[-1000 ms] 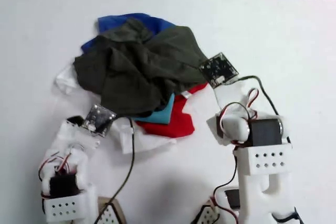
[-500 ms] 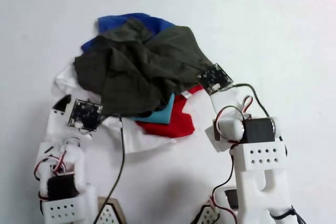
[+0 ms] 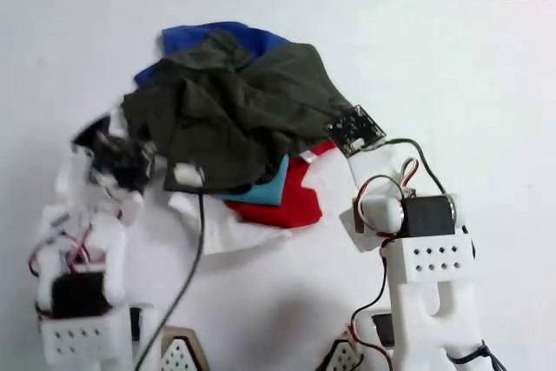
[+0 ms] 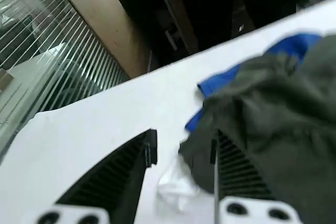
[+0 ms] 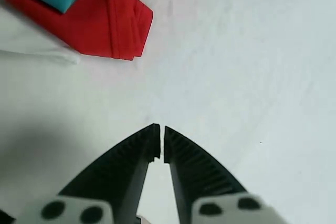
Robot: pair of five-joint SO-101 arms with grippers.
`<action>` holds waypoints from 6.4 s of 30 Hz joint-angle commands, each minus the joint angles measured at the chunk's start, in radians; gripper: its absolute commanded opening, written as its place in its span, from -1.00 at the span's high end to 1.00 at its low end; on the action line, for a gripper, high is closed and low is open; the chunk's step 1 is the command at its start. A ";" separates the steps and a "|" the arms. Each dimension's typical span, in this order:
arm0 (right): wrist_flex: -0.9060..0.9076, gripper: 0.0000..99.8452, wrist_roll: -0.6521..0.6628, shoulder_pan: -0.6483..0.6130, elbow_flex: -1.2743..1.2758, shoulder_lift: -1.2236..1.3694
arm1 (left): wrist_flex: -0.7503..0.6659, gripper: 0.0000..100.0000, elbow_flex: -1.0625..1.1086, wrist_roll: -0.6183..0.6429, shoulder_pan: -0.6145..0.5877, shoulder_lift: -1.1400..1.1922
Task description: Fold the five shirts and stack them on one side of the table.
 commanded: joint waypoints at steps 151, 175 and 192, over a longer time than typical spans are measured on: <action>-0.673 0.53 -0.087 -0.002 0.370 0.012 | 1.039 0.95 -1.658 -0.124 -0.740 1.441; -0.668 0.53 -0.084 -0.005 0.364 0.007 | 0.956 0.55 -1.575 -0.137 -1.008 1.625; -0.478 0.53 -0.175 -0.440 0.031 0.042 | 1.040 0.40 -1.793 0.020 -0.723 1.318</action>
